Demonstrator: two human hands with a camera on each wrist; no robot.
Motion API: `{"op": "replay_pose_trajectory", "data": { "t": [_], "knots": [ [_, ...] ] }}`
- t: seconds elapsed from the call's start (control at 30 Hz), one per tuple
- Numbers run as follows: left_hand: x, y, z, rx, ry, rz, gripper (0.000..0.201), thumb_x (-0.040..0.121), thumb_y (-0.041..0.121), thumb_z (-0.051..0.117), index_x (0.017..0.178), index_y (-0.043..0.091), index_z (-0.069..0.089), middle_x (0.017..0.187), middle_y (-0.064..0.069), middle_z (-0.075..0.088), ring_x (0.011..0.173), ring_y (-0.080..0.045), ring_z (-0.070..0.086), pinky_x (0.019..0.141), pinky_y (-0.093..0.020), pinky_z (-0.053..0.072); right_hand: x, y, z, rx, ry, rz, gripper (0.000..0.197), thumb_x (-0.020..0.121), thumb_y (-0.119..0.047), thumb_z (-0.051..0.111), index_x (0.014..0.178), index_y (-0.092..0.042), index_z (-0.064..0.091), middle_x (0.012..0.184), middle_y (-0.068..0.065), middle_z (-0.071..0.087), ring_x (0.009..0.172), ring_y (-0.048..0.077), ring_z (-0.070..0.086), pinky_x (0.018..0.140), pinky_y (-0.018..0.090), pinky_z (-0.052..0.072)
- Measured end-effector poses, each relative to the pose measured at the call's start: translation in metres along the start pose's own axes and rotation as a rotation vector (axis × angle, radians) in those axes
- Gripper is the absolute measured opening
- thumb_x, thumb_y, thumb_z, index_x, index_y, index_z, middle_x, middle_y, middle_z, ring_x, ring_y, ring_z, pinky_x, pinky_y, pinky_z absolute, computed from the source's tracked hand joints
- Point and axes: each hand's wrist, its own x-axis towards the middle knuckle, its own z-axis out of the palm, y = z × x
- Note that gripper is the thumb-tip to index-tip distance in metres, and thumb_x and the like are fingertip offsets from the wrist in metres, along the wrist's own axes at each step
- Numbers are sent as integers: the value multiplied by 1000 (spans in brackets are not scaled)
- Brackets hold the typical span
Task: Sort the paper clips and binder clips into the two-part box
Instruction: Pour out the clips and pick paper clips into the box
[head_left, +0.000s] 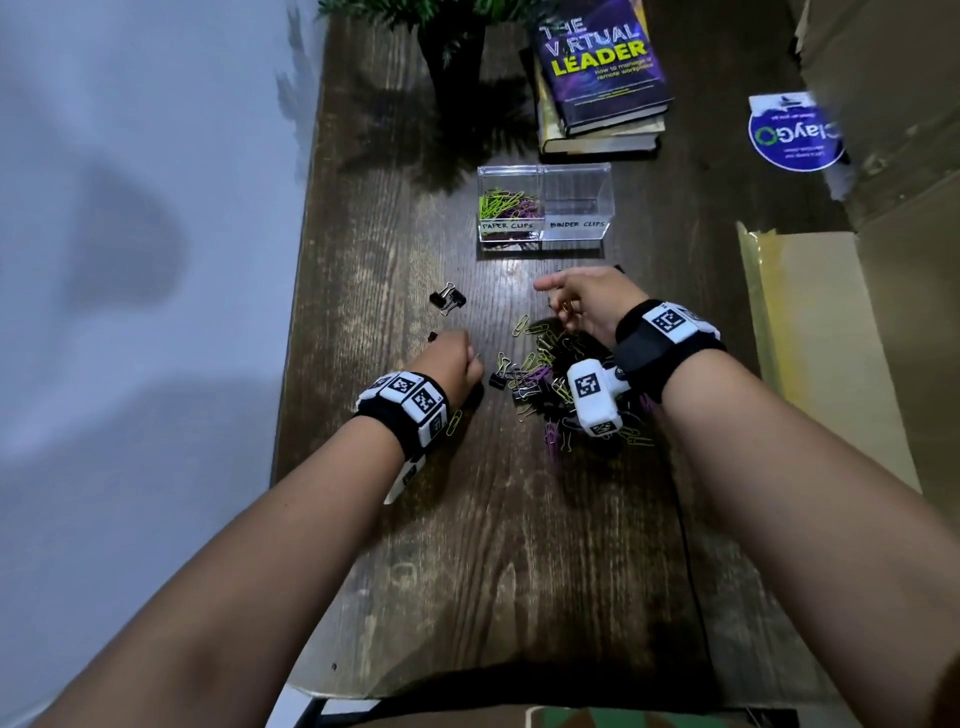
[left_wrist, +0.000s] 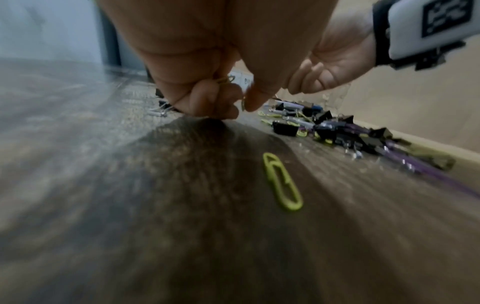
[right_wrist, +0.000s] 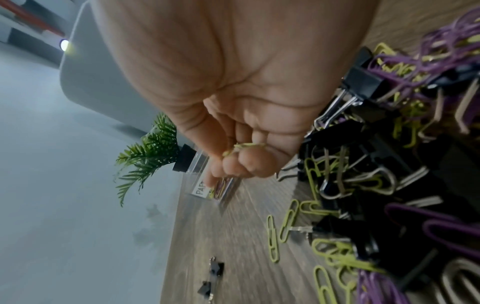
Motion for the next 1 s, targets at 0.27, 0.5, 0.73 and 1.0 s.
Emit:
{"op": "replay_pose_trajectory", "data": {
  "t": [0.27,0.5,0.73,1.0],
  "knots": [
    [2,19,1,-237,67,-121,12,97,21,39,100,12,45,87,-5,58,74,-20,56,60,-27,41,13,8,13,-975,-31,-187,15,85,-17,65,90,-3,66,89,7,66,76,15,58,66,25,45],
    [-9,16,7,78,-46,-62,30,87,46,58,94,19,47,83,4,56,75,-16,54,66,-30,46,25,13,30,-1327,-87,-164,20,89,-16,58,102,-1,64,103,14,65,96,29,62,85,35,53],
    [-9,1,-6,14,22,-131,29,85,35,60,103,16,49,89,5,57,79,-17,54,68,-28,43,20,9,23,-1243,-108,-163,17,93,-19,48,80,-9,47,71,3,45,71,23,48,61,29,41],
    [-5,27,-1,83,82,-148,25,90,37,53,96,13,54,85,0,59,79,-22,58,68,-30,45,20,-6,5,-407,-10,-50,30,92,-6,36,78,-11,62,60,4,51,49,14,48,44,22,38]
  ]
}}
